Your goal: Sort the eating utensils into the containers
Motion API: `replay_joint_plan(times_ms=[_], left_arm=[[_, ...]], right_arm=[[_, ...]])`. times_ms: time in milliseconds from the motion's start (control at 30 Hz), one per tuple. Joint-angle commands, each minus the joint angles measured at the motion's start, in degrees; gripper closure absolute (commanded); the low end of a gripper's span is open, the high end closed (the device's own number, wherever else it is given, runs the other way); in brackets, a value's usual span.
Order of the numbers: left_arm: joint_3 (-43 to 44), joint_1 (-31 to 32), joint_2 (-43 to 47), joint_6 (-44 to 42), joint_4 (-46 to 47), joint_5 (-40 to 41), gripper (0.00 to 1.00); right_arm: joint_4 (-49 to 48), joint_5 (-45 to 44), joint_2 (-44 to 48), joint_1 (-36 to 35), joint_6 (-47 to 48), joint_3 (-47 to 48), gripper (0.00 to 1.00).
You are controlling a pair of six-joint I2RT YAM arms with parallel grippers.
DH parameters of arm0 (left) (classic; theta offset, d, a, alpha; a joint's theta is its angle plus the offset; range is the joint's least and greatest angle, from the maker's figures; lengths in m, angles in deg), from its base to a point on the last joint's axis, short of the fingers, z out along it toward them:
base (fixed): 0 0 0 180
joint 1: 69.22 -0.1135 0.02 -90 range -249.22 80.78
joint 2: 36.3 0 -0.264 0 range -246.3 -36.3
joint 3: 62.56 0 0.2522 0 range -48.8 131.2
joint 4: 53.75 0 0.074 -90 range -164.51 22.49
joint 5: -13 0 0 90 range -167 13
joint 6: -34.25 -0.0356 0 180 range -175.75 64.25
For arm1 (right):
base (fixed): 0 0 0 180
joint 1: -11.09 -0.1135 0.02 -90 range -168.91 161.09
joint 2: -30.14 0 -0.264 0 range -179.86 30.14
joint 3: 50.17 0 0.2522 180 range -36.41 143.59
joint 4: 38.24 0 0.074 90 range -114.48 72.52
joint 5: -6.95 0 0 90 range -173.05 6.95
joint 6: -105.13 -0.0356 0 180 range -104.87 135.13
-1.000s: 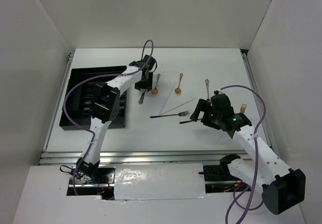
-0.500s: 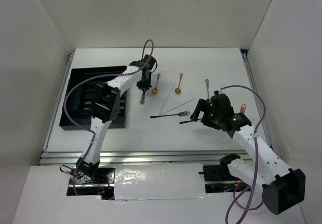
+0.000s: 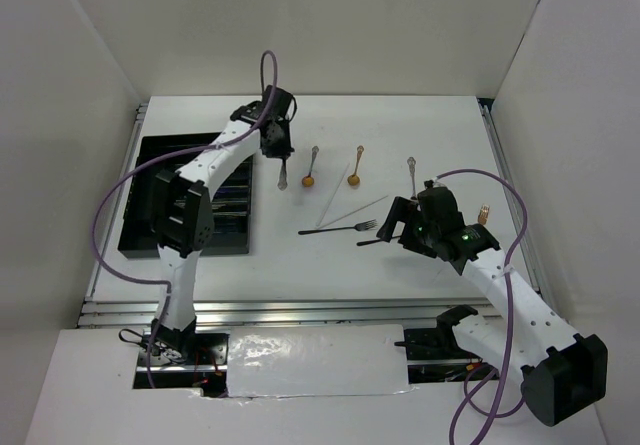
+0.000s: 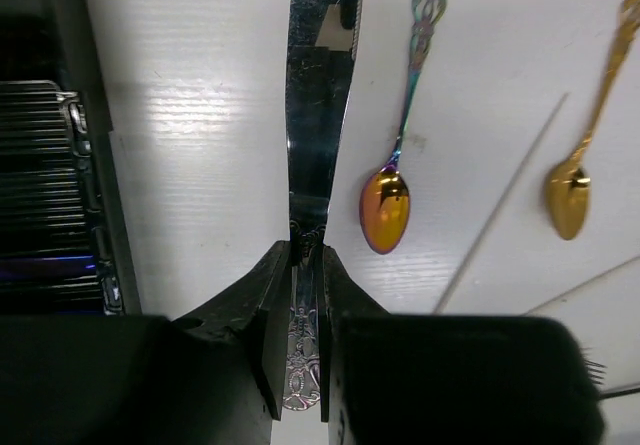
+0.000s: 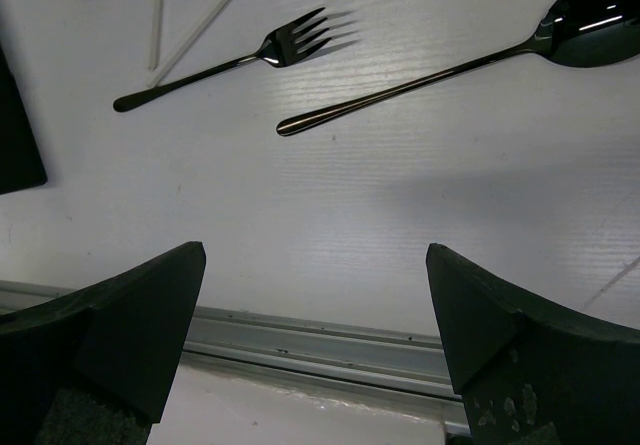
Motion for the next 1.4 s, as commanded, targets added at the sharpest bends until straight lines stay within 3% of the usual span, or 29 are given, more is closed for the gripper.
replay_joint_plan(times_ms=[0,333,633,733,1033,1367], left_arm=[[-2.94,-1.20,5.89,3.70,3.13,0.21,1.00],[-12.00,-4.54,16.00,24.78,2.60,13.91,1.00],[-32.02,-10.42,30.23,47.29,5.85,20.60,1.00],[-35.02,-11.66,31.92,53.88,5.94,22.27,1.00],[-38.63,-12.19,29.99,73.38,3.14,26.32,1.00],[-39.25,-11.75,27.62,83.33,-0.03,29.13,1.00]], right_arm=[[-1.55,-0.78,0.79,-0.67,-0.58,-0.24,0.00],[-1.38,-0.78,1.32,-0.94,-0.58,-0.41,0.00],[-1.55,-2.01,1.23,-1.20,-0.32,-1.38,0.00],[-1.90,-1.92,0.97,-1.11,-0.31,-1.64,0.00],[-1.55,-2.36,0.00,-1.11,0.39,-1.21,0.00],[-0.68,-2.97,-2.63,-1.03,1.44,0.38,0.00]])
